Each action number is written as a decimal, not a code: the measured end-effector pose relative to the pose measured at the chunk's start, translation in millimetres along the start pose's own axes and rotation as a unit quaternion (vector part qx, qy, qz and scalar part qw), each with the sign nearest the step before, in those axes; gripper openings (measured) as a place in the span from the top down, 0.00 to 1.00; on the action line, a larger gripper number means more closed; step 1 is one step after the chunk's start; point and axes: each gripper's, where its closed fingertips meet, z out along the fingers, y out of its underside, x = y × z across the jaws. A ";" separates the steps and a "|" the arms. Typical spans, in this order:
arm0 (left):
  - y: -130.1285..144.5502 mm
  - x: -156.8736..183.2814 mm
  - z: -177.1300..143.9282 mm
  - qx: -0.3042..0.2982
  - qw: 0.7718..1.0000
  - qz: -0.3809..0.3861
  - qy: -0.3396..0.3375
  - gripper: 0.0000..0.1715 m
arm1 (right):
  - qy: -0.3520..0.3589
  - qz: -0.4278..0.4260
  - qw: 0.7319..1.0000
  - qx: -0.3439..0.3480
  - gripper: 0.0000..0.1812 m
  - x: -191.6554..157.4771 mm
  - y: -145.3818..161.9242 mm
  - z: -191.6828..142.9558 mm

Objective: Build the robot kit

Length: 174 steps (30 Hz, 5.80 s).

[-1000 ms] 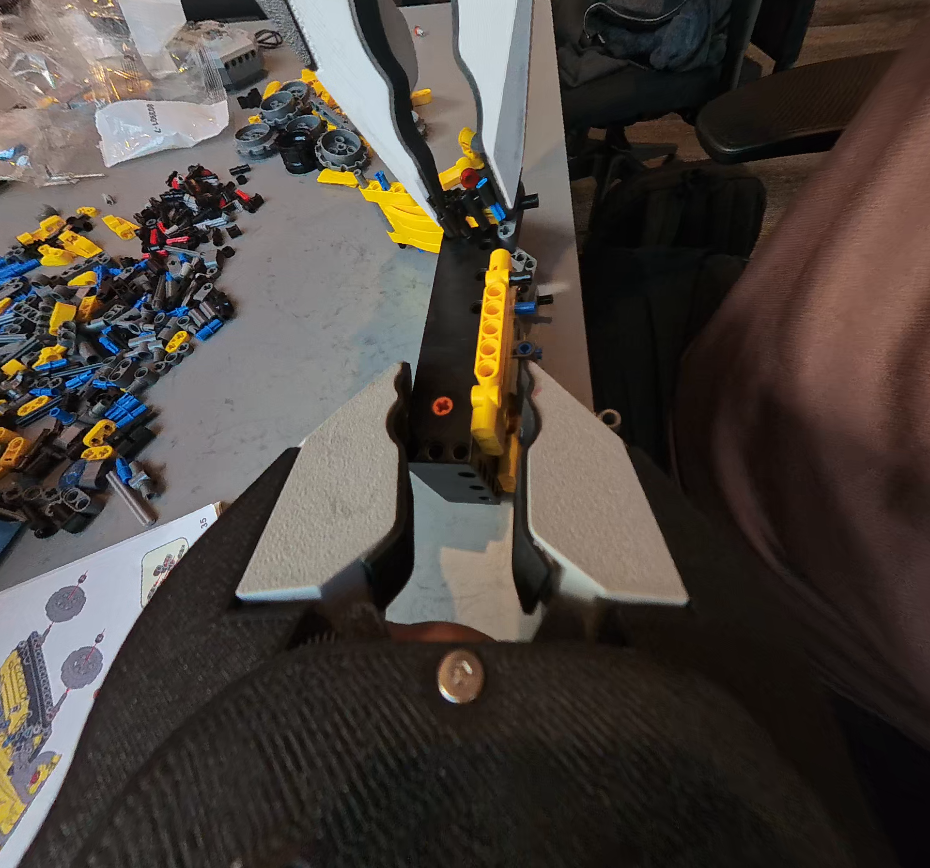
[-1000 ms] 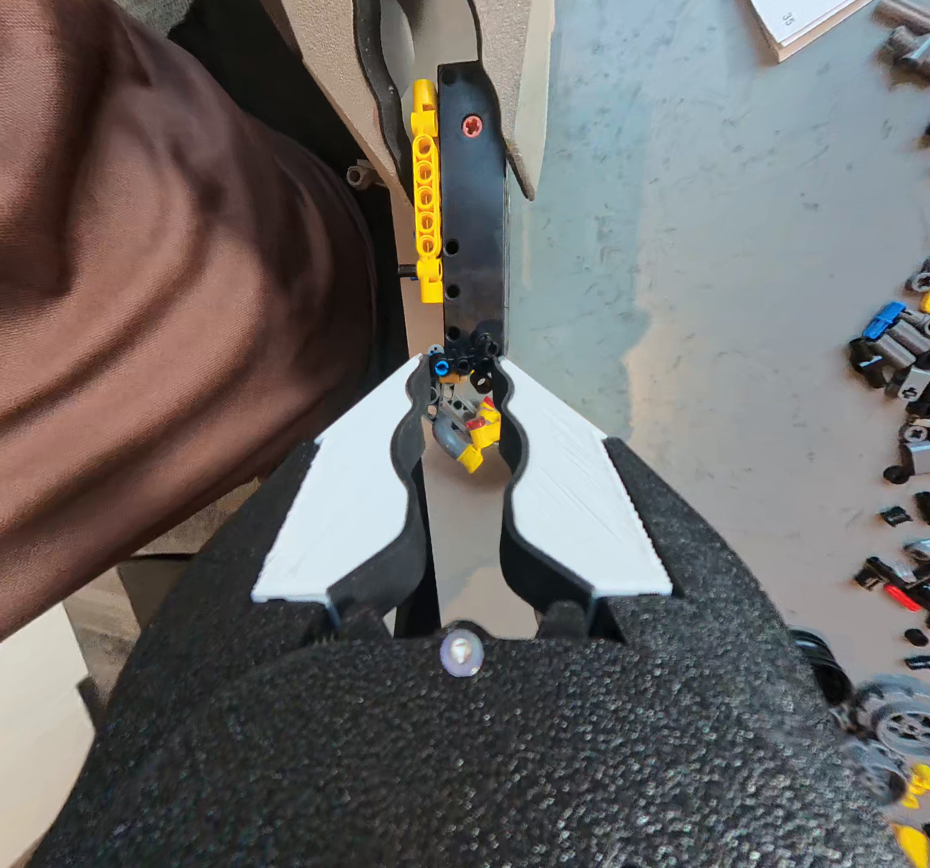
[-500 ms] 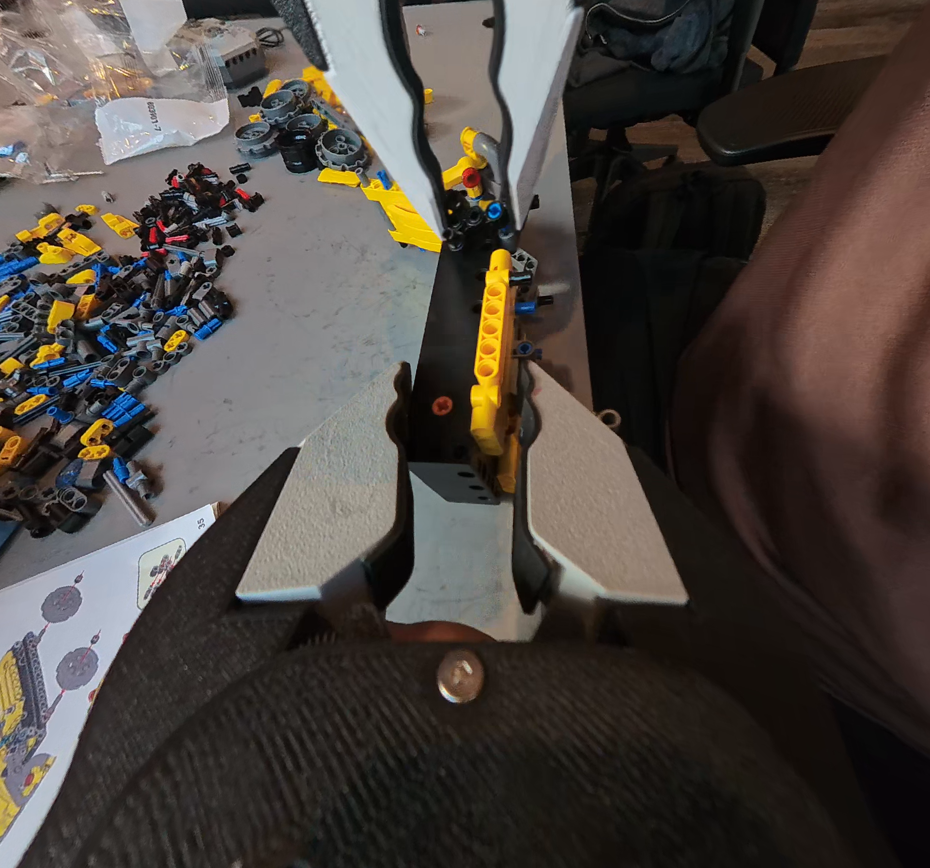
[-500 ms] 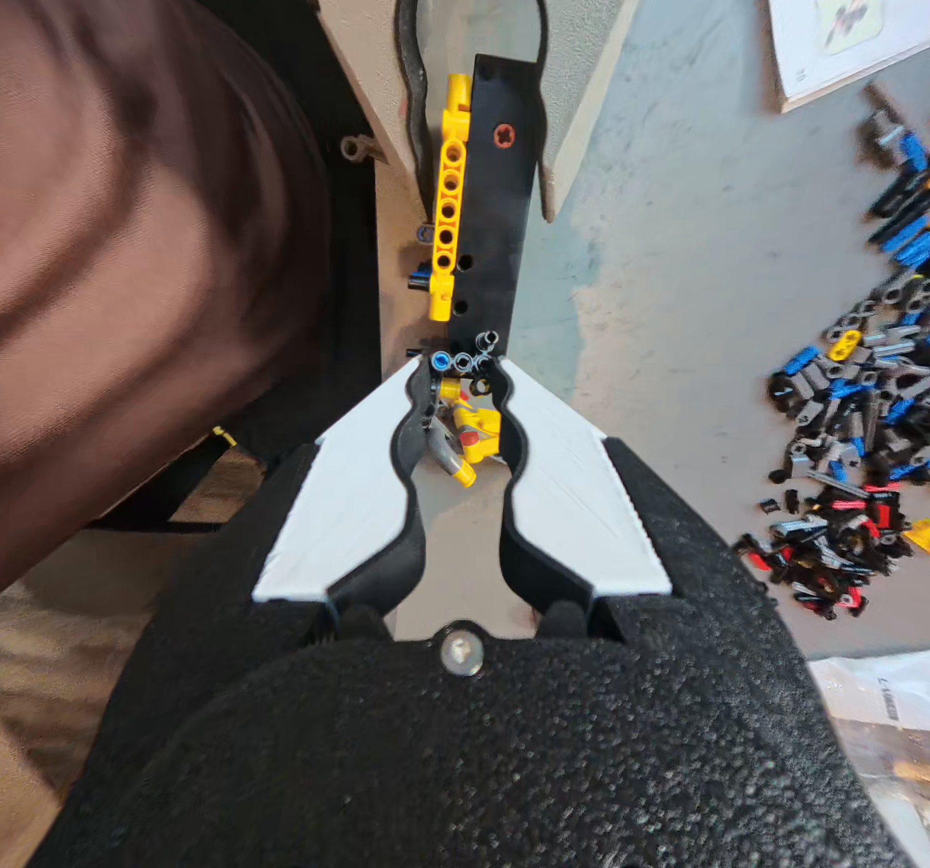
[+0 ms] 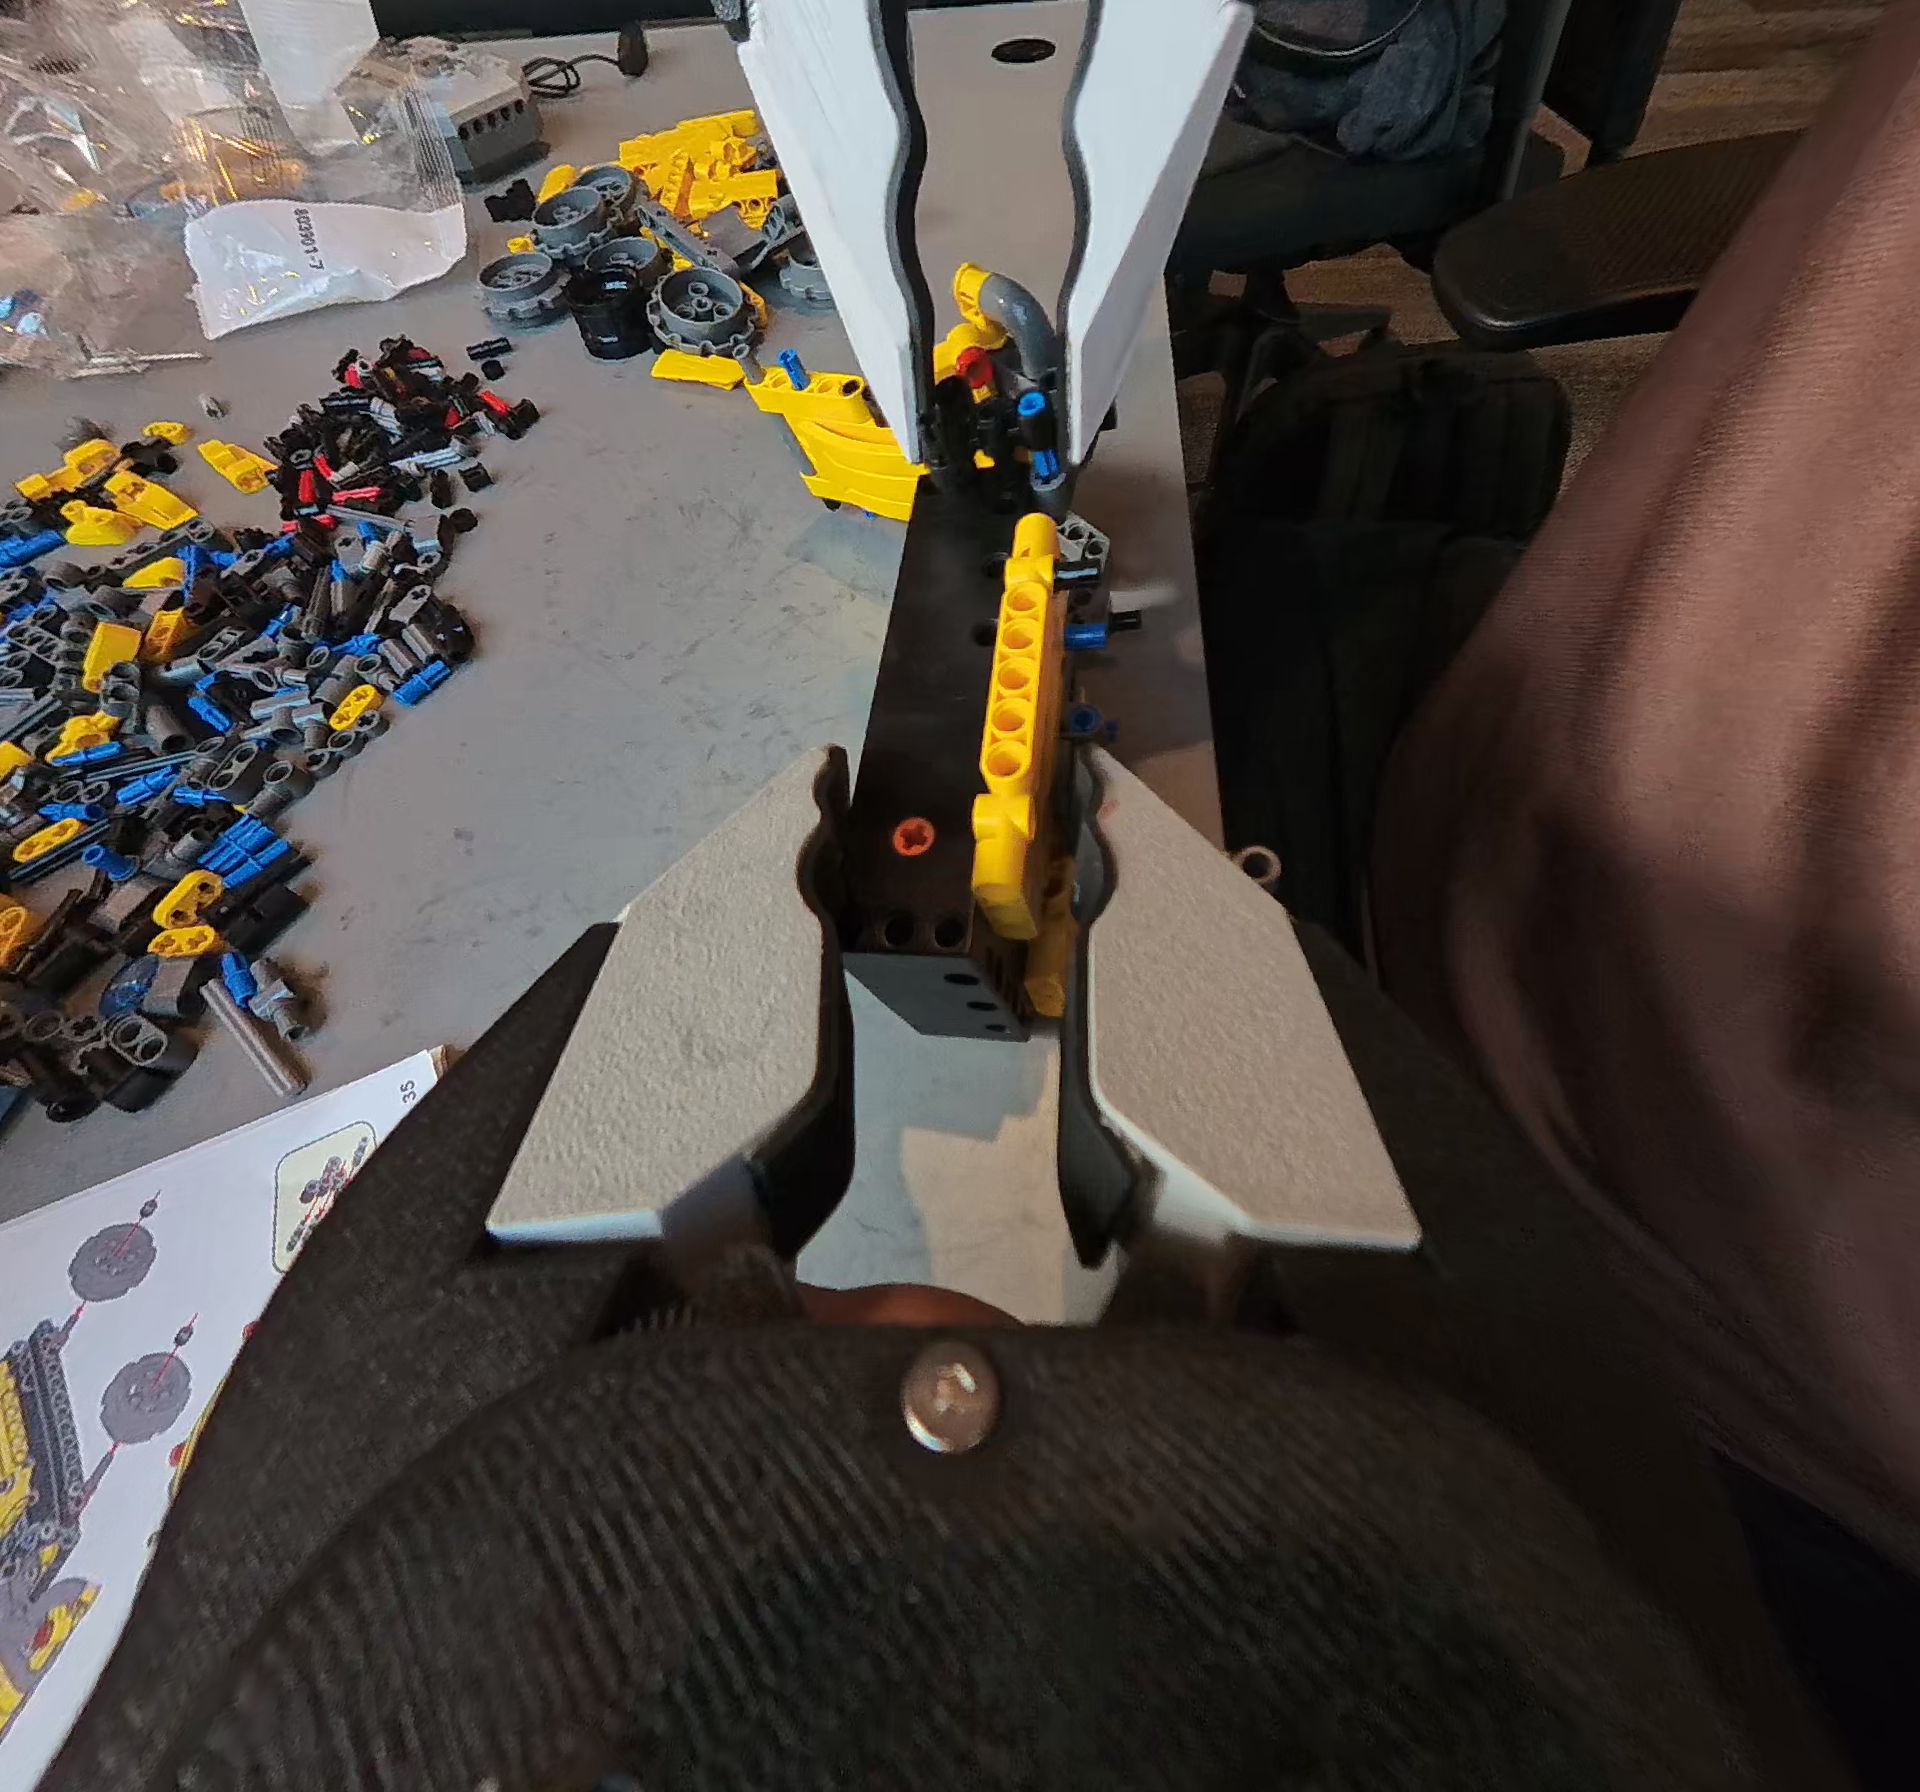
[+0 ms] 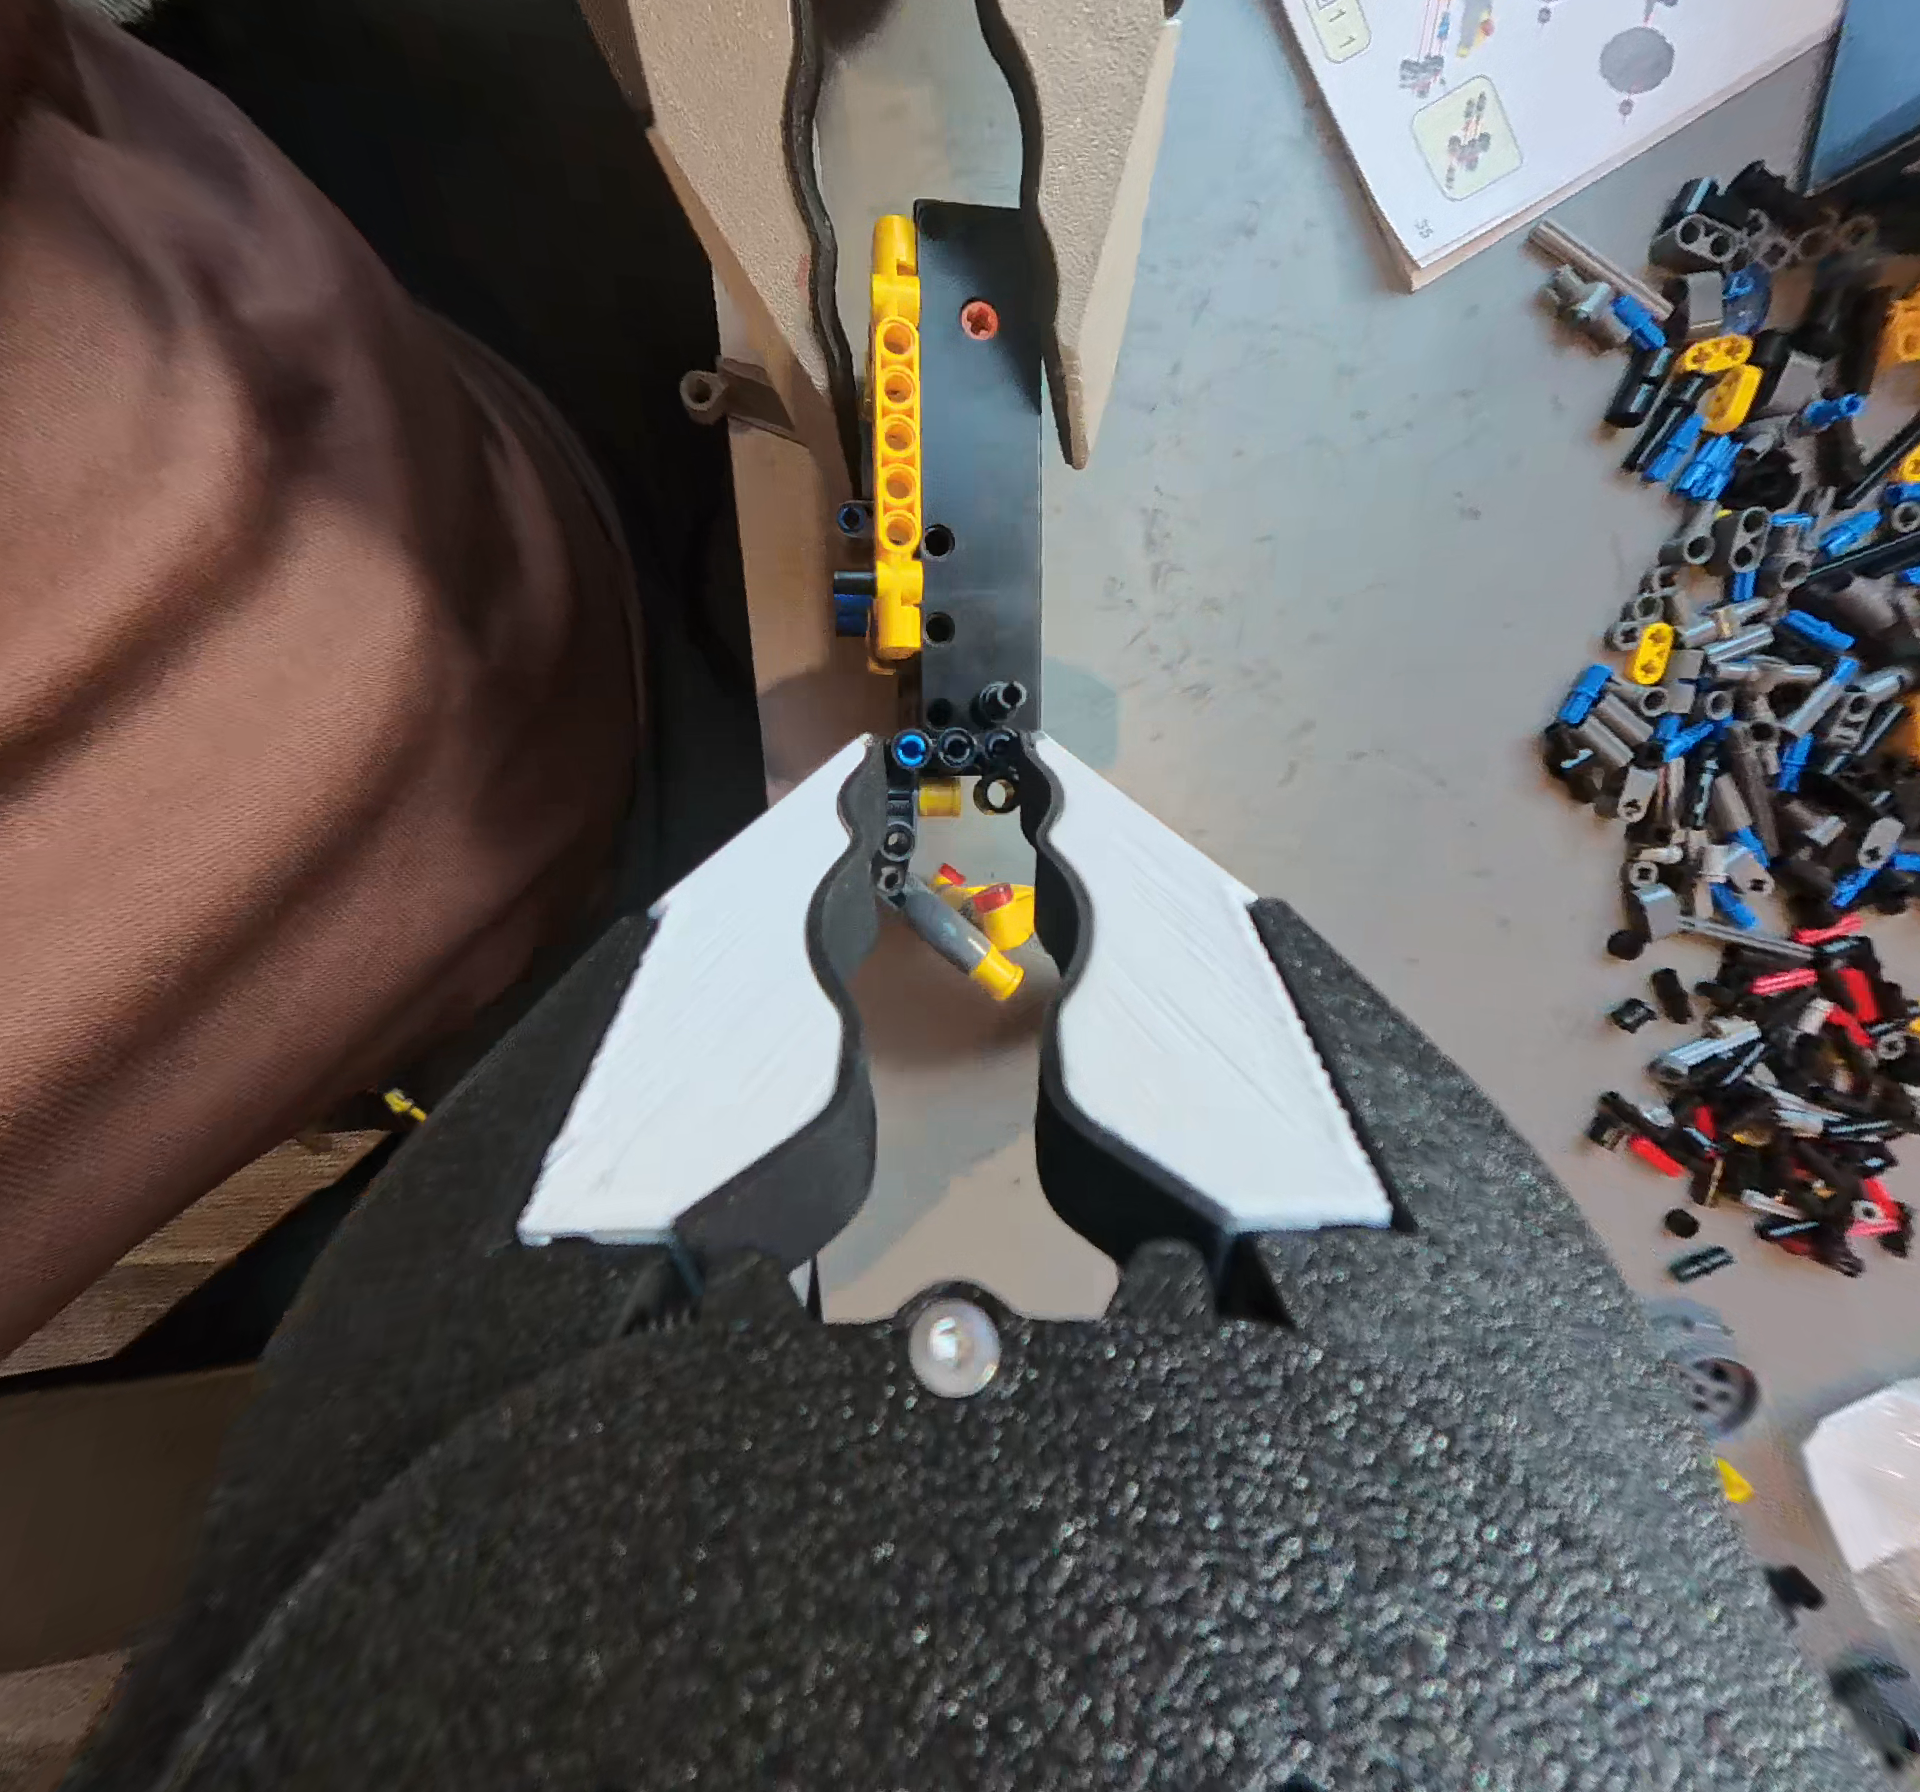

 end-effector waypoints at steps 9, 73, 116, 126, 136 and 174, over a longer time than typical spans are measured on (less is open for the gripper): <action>-0.2 -0.7 0.4 0.000 1.000 -0.004 0.001 0.77 | -0.027 0.014 0.999 -0.022 0.86 1.8 1.0 -0.5; -1.0 -1.0 1.2 0.002 1.000 0.006 0.000 0.77 | -0.096 -0.011 0.977 -0.191 0.93 6.8 14.6 -10.3; -10.3 -8.6 -16.2 0.019 0.999 0.018 0.026 0.71 | -0.113 0.094 0.987 0.068 0.92 25.1 -25.2 -19.0; -40.0 -16.8 -37.9 0.006 0.994 0.051 -0.095 0.83 | -0.117 0.036 0.978 0.170 0.93 8.8 -36.5 -21.1; -70.2 33.9 -12.5 -0.107 0.920 0.322 -0.195 0.85 | -0.144 0.032 0.969 0.200 0.93 -39.8 -28.5 -35.8; -52.9 27.1 -93.7 -0.031 0.841 0.087 -0.534 0.99 | -0.022 0.086 0.918 0.386 0.85 -56.5 -103.8 -60.7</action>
